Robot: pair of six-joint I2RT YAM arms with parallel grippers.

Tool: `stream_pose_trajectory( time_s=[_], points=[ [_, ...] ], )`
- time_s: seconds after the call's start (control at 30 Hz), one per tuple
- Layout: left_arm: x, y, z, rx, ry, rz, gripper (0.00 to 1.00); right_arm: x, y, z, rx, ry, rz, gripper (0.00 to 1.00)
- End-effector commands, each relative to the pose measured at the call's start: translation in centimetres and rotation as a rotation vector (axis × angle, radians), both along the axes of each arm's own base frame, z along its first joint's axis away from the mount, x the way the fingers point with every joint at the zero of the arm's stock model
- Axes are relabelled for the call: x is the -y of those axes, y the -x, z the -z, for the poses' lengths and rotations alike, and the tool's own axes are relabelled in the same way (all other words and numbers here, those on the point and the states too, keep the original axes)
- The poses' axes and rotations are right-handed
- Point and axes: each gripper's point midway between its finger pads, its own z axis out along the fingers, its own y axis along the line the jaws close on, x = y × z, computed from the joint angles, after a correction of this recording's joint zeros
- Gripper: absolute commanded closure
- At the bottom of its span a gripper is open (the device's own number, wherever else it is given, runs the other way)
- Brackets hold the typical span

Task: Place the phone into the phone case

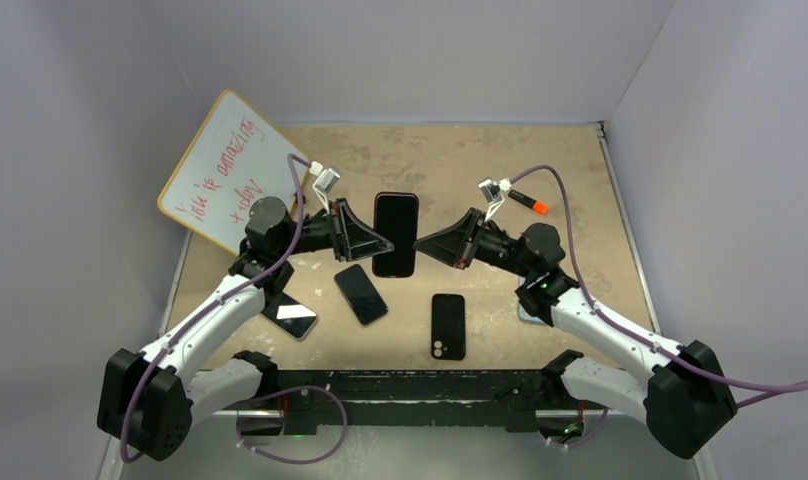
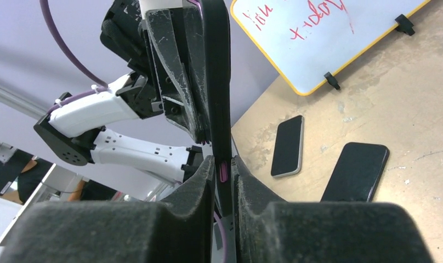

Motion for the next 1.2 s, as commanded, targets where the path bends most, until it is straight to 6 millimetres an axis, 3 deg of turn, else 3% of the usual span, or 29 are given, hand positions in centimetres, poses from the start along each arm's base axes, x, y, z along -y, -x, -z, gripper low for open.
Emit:
stream_pose_trajectory(
  time_s=[0.0, 0.07, 0.4, 0.57, 0.87, 1.03, 1.07, 1.17],
  points=[
    [-0.2, -0.2, -2.9, 0.096, 0.081, -0.031, 1.0, -0.1, 0.6, -2.1, 0.066, -0.052, -0.026, 0.76],
    [-0.1, 0.0, -3.3, 0.1, 0.105, -0.012, 1.0, -0.3, 0.5, -1.9, 0.056, -0.047, -0.035, 0.66],
    [0.0, -0.3, -3.6, 0.108, 0.115, -0.017, 1.0, -1.3, 0.6, -1.3, 0.005, -0.101, -0.114, 0.57],
    [-0.2, -0.5, -2.8, 0.086, 0.103, -0.048, 1.0, -1.7, 0.5, -0.4, -0.028, -0.087, -0.111, 0.68],
    [-0.2, -1.0, -2.9, 0.072, 0.121, -0.069, 1.0, -2.8, 1.7, 0.4, -0.041, -0.061, -0.162, 0.72],
    [-0.2, -0.9, -3.3, 0.071, 0.114, -0.065, 1.0, -2.4, 2.1, -0.1, -0.03, -0.096, -0.146, 1.0],
    [-0.2, -0.9, -3.2, 0.062, 0.102, -0.067, 0.95, -2.3, 2.3, -0.3, -0.019, -0.097, -0.149, 1.0],
    [-0.3, -1.3, -2.9, 0.067, 0.053, -0.091, 0.68, -1.8, 2.8, -0.4, 0.026, -0.091, -0.142, 1.0]
  ],
)
